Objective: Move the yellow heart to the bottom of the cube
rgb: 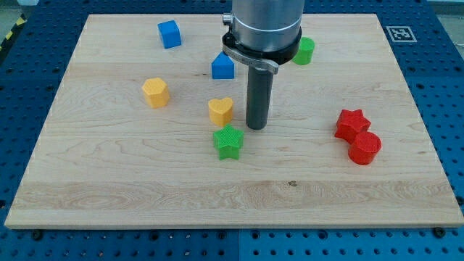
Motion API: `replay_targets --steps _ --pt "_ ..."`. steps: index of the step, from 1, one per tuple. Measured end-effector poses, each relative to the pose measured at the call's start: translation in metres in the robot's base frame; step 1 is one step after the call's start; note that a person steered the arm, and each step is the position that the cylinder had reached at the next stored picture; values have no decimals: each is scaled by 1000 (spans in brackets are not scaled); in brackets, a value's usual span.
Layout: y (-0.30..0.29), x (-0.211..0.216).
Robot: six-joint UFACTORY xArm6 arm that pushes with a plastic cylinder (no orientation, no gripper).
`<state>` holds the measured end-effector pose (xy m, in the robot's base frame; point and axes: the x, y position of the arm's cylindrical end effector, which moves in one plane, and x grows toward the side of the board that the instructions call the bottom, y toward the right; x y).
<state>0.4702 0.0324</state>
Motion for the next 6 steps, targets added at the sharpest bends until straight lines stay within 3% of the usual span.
replay_targets --steps 2,4,6 --pt "-45 -4" --pt "-86 -53" --pt "-121 -55"
